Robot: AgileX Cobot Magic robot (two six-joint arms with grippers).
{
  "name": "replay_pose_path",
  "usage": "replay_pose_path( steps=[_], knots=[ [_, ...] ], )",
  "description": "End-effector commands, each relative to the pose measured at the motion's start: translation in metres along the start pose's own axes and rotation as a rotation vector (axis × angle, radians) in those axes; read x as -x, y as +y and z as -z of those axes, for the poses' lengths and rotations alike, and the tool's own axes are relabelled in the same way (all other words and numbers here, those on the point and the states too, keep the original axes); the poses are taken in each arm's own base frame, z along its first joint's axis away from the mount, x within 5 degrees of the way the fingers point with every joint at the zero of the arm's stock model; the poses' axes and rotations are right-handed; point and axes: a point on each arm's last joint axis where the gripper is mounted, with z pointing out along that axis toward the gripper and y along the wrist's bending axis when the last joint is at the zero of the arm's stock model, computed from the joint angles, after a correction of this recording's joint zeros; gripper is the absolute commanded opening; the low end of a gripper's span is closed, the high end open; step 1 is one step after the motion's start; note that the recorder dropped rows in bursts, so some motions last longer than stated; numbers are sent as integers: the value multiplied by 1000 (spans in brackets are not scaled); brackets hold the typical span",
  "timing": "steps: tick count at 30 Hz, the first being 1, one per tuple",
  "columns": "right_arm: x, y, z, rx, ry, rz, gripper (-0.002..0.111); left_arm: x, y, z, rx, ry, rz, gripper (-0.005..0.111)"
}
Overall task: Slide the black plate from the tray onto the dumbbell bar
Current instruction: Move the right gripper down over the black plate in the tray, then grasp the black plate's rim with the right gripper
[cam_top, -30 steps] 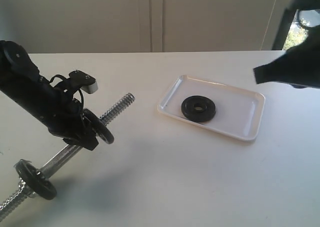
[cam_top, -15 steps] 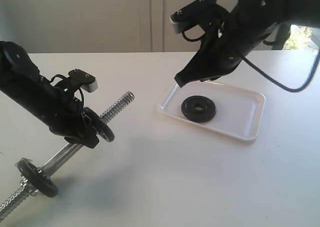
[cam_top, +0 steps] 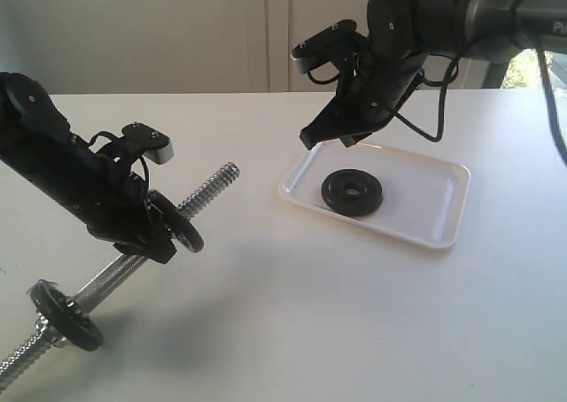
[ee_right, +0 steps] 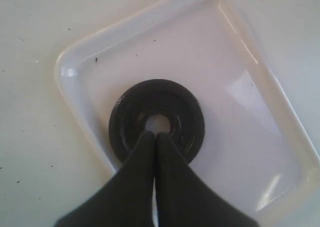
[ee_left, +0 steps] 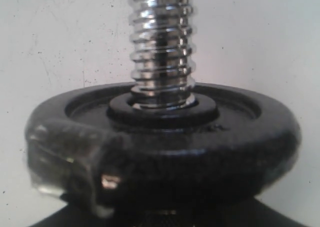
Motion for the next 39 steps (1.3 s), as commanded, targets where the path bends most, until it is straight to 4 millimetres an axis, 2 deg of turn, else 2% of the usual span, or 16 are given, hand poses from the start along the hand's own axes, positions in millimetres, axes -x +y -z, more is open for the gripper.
replay_pose_path(
  steps=[1,2,4,5,7,9,23,25,33,39],
  knots=[
    [-3,-3,-29,7,48,-4,6,10,-8,13,-32,-64,30,0],
    [-6,-2,-37,11,64,-2,12,10,-8,13,-32,-64,30,0],
    [-10,0,-51,17,93,0,37,10,-8,13,-32,-64,30,0],
    [-12,1,-57,20,106,1,59,10,-8,13,-32,-64,30,0],
    [-14,1,-63,21,112,3,87,10,-8,13,-32,-64,30,0],
    [-15,2,-68,22,116,4,104,10,-8,13,-33,-62,30,0],
    [-8,0,-73,-4,28,22,105,10,-8,13,-36,-60,30,0],
    [-10,0,-73,-4,50,-40,105,10,-8,13,-36,-60,30,0],
    [-15,-21,-74,-42,60,-137,105,10,-8,13,-36,-60,30,0],
    [-18,-28,-74,-47,74,-177,105,10,-8,13,-36,-60,30,0]
  ],
)
